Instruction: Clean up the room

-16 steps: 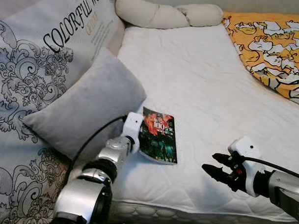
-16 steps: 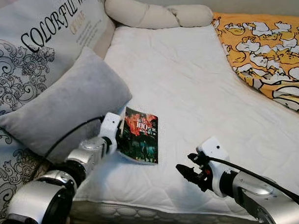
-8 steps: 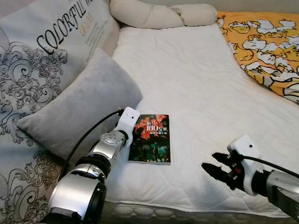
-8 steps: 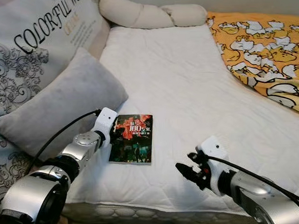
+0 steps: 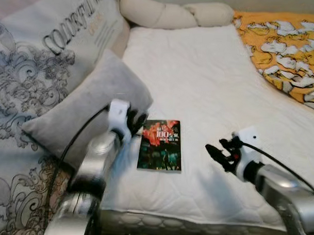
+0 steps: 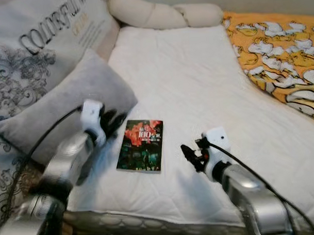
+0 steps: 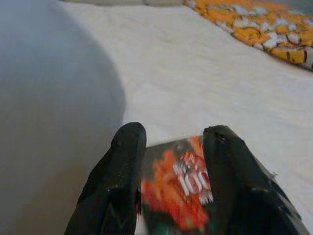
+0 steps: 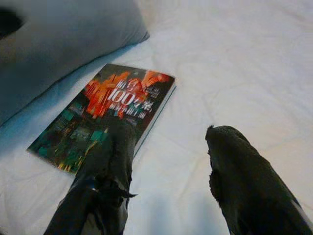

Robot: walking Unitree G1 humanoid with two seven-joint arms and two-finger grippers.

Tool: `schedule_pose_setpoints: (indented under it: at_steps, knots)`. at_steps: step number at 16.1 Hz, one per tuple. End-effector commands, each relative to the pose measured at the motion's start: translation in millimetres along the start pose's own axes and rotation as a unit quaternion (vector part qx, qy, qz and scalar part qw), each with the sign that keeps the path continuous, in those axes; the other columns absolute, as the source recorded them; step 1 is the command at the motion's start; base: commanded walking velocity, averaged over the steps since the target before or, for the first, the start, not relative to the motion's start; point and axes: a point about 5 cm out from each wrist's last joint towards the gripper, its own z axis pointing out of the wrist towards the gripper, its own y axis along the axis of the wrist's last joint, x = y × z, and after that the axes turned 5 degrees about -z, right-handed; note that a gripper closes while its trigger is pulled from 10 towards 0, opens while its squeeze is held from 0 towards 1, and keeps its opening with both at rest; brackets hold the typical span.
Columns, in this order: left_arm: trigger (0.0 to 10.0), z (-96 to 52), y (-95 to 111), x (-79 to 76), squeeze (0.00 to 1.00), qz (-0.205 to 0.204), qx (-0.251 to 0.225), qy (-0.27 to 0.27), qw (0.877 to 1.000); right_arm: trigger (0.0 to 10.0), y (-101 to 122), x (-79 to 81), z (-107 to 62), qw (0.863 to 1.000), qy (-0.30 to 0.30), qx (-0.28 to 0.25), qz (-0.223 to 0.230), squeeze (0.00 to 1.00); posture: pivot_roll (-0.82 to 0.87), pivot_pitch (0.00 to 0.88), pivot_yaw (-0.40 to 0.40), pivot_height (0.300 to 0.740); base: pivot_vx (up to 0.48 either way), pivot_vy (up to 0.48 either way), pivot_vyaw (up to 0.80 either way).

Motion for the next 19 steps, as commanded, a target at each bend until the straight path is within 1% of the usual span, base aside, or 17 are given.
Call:
schedule_pose_setpoints:
  at_steps: [1,2,3,4,6,7,8,10,12,14,19]
  knots:
    - [10.0,-4.3,15,-4.3,0.00,0.007,-0.021,0.002,1.000,10.0,2,-5.7,-0.2,1.000,-0.028,-0.013,0.000,0.00,-0.03,0.000,0.009,0.740,0.000,-0.480,0.00]
    - [10.0,-16.9,15,-4.7,0.00,0.005,-0.029,0.018,0.999,10.0,1,-4.0,0.5,0.999,-0.036,-0.024,0.007,0.00,-0.02,0.000,0.010,0.740,0.000,-0.480,0.00]
    - [10.0,-23.4,15,-4.3,0.00,0.003,-0.033,0.032,0.999,10.0,0,-2.8,0.5,0.999,-0.037,-0.025,0.007,0.00,-0.02,0.000,0.013,0.740,0.000,-0.480,0.00]
    - [10.0,-36.9,14,-3.4,0.00,0.001,-0.038,0.056,0.998,10.0,-2,-0.3,0.9,0.999,-0.039,-0.026,0.001,0.00,-0.02,0.000,0.016,0.740,0.000,-0.480,0.00]
    - [10.0,-48.7,15,-0.8,0.00,-0.007,-0.045,0.077,0.996,10.0,-2,1.5,2.4,0.999,-0.042,-0.028,-0.001,0.00,-0.01,0.000,0.011,0.740,0.000,-0.480,0.00]
    - [10.0,-57.5,17,1.7,0.00,-0.008,-0.049,0.095,0.994,10.0,-1,2.0,4.4,0.998,-0.045,-0.033,0.001,0.00,0.00,0.000,0.009,0.740,0.000,-0.480,0.00]
    - [10.0,-63.0,19,4.7,0.00,-0.004,-0.049,0.118,0.992,10.0,-2,1.7,5.8,0.998,-0.048,-0.035,0.001,0.00,0.00,0.000,0.004,0.740,0.000,-0.480,0.00]
    - [10.0,-66.5,23,6.4,0.00,-0.007,-0.046,0.139,0.989,10.0,-3,0.0,7.1,0.998,-0.052,-0.037,0.001,0.00,0.01,0.000,0.001,0.740,0.000,-0.480,0.00]
    - [10.0,-66.5,24,7.2,0.00,0.002,-0.043,0.149,0.988,10.0,-2,-2.3,8.5,0.998,-0.057,-0.037,0.000,0.00,0.01,0.000,0.005,0.740,0.000,-0.480,0.00]
    - [10.0,-63.3,27,4.8,0.00,0.023,-0.035,0.143,0.989,10.0,-2,-4.8,9.2,0.997,-0.066,-0.038,0.000,0.00,0.00,0.000,0.009,0.740,0.000,-0.480,0.00]
    - [10.0,-60.3,26,-0.9,0.00,0.029,-0.025,0.138,0.990,10.0,-6,-6.2,8.8,0.997,-0.069,-0.034,-0.003,0.00,-0.01,0.000,0.020,0.740,0.000,-0.480,0.00]
